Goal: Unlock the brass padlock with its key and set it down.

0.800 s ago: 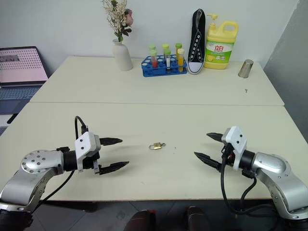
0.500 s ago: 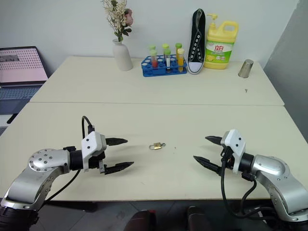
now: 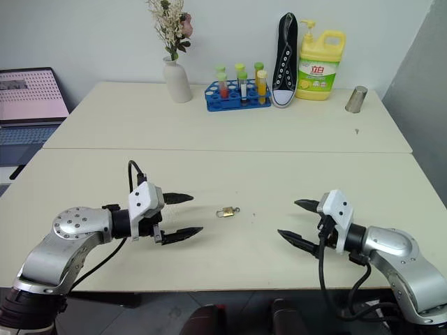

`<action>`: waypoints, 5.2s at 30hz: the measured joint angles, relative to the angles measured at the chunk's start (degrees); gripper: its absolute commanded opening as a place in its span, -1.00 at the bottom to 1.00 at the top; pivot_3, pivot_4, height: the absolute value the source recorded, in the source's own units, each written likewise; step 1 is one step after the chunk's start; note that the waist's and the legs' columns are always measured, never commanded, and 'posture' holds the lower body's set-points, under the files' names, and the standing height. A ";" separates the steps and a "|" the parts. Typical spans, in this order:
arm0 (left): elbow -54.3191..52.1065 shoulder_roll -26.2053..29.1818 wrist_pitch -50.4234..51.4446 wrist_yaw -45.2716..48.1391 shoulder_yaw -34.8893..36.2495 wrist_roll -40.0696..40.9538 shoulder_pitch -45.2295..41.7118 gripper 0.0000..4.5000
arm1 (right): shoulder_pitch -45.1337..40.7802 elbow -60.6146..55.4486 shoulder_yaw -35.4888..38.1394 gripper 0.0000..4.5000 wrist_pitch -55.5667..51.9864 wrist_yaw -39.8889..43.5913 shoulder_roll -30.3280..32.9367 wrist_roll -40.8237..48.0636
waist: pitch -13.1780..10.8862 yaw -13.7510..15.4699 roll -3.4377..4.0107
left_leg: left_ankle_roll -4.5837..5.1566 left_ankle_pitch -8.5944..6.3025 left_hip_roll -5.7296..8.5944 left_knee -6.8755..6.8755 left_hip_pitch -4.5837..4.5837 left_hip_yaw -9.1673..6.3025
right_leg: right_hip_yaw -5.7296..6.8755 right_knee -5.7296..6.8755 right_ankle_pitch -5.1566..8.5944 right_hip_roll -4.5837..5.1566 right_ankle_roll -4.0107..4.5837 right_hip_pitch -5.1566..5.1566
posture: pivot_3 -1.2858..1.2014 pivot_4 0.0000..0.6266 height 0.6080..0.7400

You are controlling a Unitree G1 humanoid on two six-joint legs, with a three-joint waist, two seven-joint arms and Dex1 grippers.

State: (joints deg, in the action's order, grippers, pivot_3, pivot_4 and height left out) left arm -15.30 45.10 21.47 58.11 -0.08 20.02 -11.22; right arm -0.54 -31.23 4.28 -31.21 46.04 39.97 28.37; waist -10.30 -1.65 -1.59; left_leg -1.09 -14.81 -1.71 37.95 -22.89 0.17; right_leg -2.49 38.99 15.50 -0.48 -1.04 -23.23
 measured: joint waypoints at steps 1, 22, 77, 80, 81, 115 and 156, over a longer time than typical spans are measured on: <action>0.53 -0.32 -0.28 -0.37 -0.60 -0.78 -0.92 1.00 | 0.00 -0.03 -0.04 0.98 -0.24 -0.13 -0.04 0.00 | 0.00 0.01 0.00 | 0.00 0.00 0.01 0.01 0.00 -0.01 | 0.01 0.00 0.00 -0.01 0.00 0.00 | 0.03 -0.52 1.00; 16.23 -11.25 -1.66 -3.00 -16.09 -14.27 -12.86 1.00 | 0.35 -6.17 -1.79 0.98 -9.09 -7.33 -0.83 2.03 | 0.01 0.05 -0.02 | 0.00 0.00 0.02 0.03 -0.04 -0.02 | -0.02 0.00 0.00 -0.21 0.00 0.00 | 0.03 -0.52 1.00; 33.04 -9.85 -84.09 -21.67 -13.08 -41.10 -21.65 -0.57 | -5.46 -5.94 -1.56 1.00 -12.67 -8.83 -4.42 9.14 | 0.09 0.11 -0.05 | 0.00 0.00 0.03 0.05 -0.03 0.02 | -0.03 -0.01 -0.05 -0.17 -0.05 0.04 | 0.03 -0.52 1.00; 33.21 -9.53 -84.59 -24.42 -12.99 -43.08 -21.61 -0.57 | -8.60 -3.73 -2.31 1.00 -14.48 -8.85 -5.60 11.23 | 0.09 0.11 -0.05 | 0.00 0.00 0.01 0.05 -0.02 0.02 | -0.02 0.00 -0.05 -0.17 -0.04 0.04 | 0.03 -0.52 1.00; 33.20 -9.36 -84.53 -25.24 -12.99 -43.70 -21.60 -0.57 | -10.47 -2.60 -2.84 1.00 -15.21 -8.88 -6.88 11.98 | 0.09 0.01 -0.05 | 0.00 0.00 0.00 0.05 -0.02 0.02 | -0.02 0.00 -0.06 -0.18 -0.03 0.03 | 0.03 -0.52 1.00; 28.74 -7.94 -82.10 -28.75 -14.30 -44.91 -19.12 -0.57 | -18.72 5.07 -6.54 -1.00 -18.84 -6.80 -10.92 16.20 | 0.09 0.02 -0.05 | 0.00 0.00 0.00 0.03 -0.04 -0.01 | 0.05 0.02 -0.20 -0.11 0.21 0.03 | 0.03 -0.52 1.00; 28.33 -7.04 -81.70 -33.34 -14.23 -49.07 -19.32 -0.57 | -36.35 28.15 7.94 -1.00 -56.96 -35.84 -17.26 51.55 | 0.08 -0.07 -0.04 | 0.02 0.00 -0.01 -0.02 -0.11 -0.01 | 0.06 0.02 -0.22 0.11 0.23 -0.02 | 0.03 -0.52 1.00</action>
State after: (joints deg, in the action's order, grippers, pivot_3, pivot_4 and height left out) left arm 13.03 38.06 -60.23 24.76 -14.31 -29.05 -30.54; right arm -36.88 -3.07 12.22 -88.17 10.20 22.71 79.92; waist -10.21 -1.72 -1.63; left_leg -1.07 -14.81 -1.72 37.93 -23.00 0.16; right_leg -2.43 39.01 15.28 -0.37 -0.81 -23.25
